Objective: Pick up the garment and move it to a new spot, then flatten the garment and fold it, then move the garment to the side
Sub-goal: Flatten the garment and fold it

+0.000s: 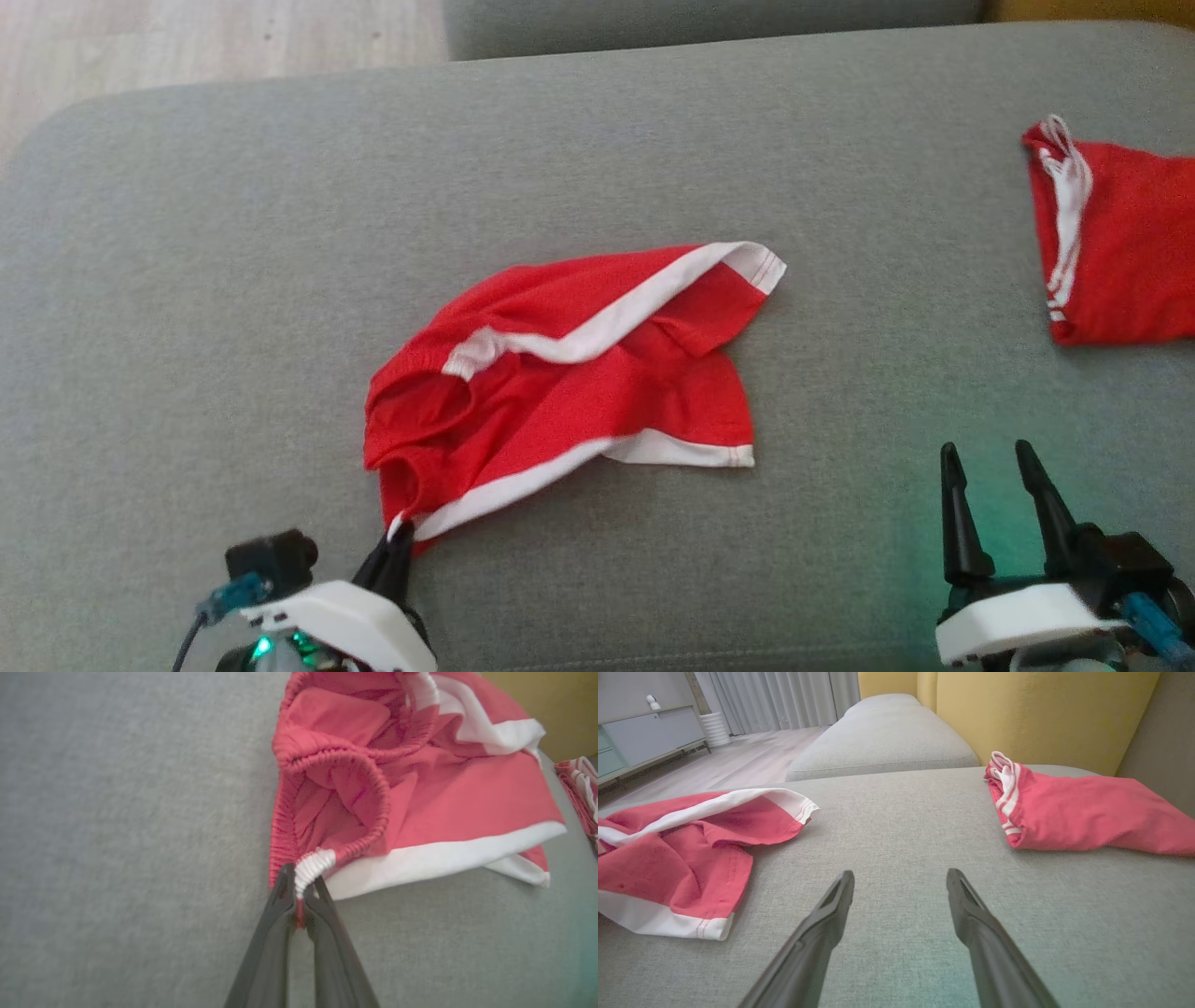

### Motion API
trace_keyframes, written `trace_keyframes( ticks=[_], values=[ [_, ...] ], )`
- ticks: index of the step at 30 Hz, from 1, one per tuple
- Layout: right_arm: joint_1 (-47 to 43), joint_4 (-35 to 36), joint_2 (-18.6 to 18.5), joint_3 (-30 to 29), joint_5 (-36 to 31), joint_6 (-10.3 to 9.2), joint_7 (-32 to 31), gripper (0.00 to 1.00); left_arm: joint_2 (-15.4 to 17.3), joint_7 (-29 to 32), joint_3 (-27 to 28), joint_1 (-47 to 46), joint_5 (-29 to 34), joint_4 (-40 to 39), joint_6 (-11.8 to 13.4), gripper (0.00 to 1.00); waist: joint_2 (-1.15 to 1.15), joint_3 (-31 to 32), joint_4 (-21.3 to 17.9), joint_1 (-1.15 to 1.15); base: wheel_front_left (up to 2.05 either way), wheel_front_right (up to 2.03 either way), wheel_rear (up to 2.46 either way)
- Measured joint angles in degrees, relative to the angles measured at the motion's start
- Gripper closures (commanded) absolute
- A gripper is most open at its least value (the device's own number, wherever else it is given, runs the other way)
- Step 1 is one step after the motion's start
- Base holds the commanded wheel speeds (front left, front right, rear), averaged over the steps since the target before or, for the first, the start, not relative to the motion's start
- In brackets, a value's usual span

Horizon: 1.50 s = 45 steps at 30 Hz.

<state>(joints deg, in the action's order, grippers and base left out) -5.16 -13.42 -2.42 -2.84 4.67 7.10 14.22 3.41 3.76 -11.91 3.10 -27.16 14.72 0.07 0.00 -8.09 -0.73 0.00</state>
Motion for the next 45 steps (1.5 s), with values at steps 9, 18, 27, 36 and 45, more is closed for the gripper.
trace_keyframes(
  ticks=[9, 18, 27, 36, 45],
  values=[
    [-0.14, -1.26, 0.00, 0.68, -0.32, 0.00, 0.00, 0.00, -0.07, -5.15, 1.10, 1.49, -2.58, 2.38, 1.04, 0.00, 0.00, 2.15, 2.88, 0.00, 0.00, 0.00, 0.00],
    [-2.24, -0.96, 0.00, 0.29, -0.74, 0.00, 0.00, 0.00, -0.10, -16.49, -0.37, 6.21, 3.38, -1.31, 3.90, 0.00, 0.00, 5.29, 3.47, 0.00, 0.00, 0.00, 0.00],
    [-4.42, 2.03, 0.01, -1.04, -1.71, 0.00, 0.00, 0.00, -0.07, -18.05, 0.18, 8.65, 13.99, -8.72, 5.47, 0.00, 0.00, 8.89, 5.19, 0.00, 0.00, 0.00, 0.00],
    [-5.22, 2.76, 0.01, -0.05, -1.01, 0.00, 0.00, 0.00, -0.09, -18.05, 1.74, 10.15, 17.91, -8.92, 3.64, 0.00, 0.00, 10.56, 5.84, 0.00, 0.00, 0.00, 0.00],
    [-5.16, 2.30, 0.01, 1.24, -0.56, 0.01, 0.00, 0.00, -0.12, -18.05, 2.98, 9.27, 19.06, -6.53, 2.60, 0.00, 0.00, 10.74, 5.01, 0.00, 0.00, 0.00, 0.00]
  ],
)
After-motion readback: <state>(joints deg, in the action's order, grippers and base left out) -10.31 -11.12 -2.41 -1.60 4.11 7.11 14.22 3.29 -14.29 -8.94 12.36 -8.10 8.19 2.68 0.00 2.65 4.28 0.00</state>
